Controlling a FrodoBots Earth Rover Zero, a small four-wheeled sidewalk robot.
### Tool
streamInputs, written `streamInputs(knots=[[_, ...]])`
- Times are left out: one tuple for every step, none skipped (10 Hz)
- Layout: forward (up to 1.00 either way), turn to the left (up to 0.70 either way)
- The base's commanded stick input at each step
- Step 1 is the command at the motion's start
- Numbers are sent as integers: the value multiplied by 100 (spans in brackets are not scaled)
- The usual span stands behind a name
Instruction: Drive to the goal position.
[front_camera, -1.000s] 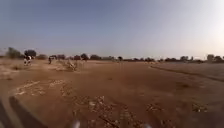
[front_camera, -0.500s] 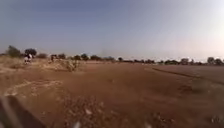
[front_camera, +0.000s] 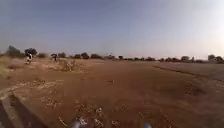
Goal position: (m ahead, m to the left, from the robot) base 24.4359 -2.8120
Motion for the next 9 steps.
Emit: streamInputs(knots=[[50,0],[50,0],[50,0],[50,0],[50,0],[50,0],[50,0],[50,0],[50,0]])
